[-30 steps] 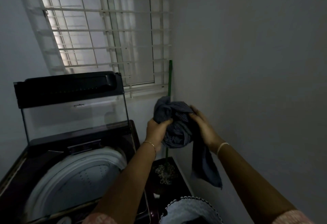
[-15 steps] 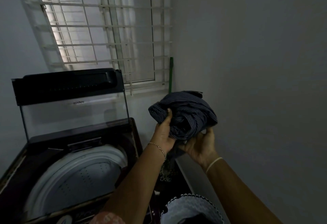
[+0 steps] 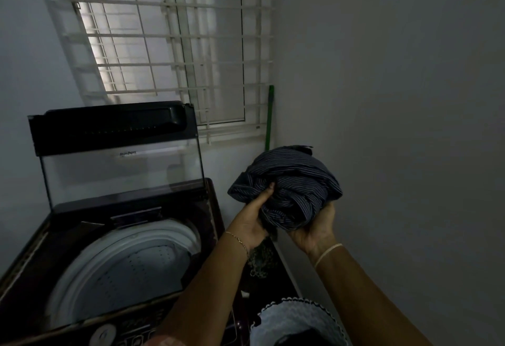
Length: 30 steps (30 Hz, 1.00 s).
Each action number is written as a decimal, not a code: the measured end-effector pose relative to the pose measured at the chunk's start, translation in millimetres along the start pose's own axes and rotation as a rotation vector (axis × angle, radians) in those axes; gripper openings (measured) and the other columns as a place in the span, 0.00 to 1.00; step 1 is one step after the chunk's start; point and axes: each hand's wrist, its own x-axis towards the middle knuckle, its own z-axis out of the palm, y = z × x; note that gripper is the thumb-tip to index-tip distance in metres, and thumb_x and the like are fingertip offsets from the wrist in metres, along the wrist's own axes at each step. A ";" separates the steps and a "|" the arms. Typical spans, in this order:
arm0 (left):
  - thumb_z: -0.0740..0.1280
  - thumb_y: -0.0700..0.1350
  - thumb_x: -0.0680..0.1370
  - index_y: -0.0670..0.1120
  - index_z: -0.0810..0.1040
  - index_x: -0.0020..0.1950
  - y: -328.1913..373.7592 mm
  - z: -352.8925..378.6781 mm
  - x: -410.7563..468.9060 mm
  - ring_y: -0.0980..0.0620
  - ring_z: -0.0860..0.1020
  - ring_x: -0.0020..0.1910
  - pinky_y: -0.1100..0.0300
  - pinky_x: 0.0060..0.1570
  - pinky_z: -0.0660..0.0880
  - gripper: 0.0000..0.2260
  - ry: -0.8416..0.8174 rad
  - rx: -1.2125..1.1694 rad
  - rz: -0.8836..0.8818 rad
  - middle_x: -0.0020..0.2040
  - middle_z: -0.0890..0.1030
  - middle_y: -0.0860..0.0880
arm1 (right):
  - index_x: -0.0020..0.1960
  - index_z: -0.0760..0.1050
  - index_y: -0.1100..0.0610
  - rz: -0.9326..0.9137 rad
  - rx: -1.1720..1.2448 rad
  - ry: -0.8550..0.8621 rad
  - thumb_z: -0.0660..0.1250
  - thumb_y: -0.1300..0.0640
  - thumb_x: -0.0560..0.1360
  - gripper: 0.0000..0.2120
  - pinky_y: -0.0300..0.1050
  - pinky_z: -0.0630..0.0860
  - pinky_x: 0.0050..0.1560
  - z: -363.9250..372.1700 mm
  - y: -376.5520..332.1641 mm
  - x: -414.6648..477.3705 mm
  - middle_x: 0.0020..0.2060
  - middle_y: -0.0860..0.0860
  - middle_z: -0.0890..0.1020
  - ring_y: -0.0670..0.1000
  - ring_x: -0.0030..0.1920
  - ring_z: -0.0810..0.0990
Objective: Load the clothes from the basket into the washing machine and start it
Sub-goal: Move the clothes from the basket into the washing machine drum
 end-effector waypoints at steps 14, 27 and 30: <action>0.67 0.48 0.75 0.42 0.79 0.58 3.4 -3.5 -0.2 0.41 0.76 0.60 0.45 0.62 0.72 0.15 0.010 -0.148 0.023 0.58 0.80 0.41 | 0.67 0.71 0.54 -0.163 -0.678 0.302 0.49 0.43 0.82 0.22 0.52 0.67 0.67 -23.1 -11.9 19.4 0.60 0.53 0.76 0.53 0.58 0.74; 0.67 0.47 0.73 0.43 0.83 0.53 29.2 24.4 -2.6 0.44 0.78 0.56 0.50 0.58 0.74 0.13 -0.132 -0.179 0.092 0.51 0.84 0.43 | 0.59 0.75 0.55 -0.045 -0.321 0.192 0.51 0.40 0.81 0.23 0.44 0.75 0.49 -27.3 -2.9 32.5 0.50 0.53 0.79 0.51 0.46 0.77; 0.63 0.45 0.78 0.43 0.80 0.57 27.7 18.0 -4.7 0.44 0.78 0.55 0.49 0.59 0.74 0.11 -0.107 -0.168 0.119 0.52 0.83 0.43 | 0.68 0.72 0.55 0.021 -0.209 0.145 0.52 0.39 0.80 0.27 0.43 0.79 0.46 -21.1 3.6 28.4 0.53 0.54 0.80 0.52 0.47 0.79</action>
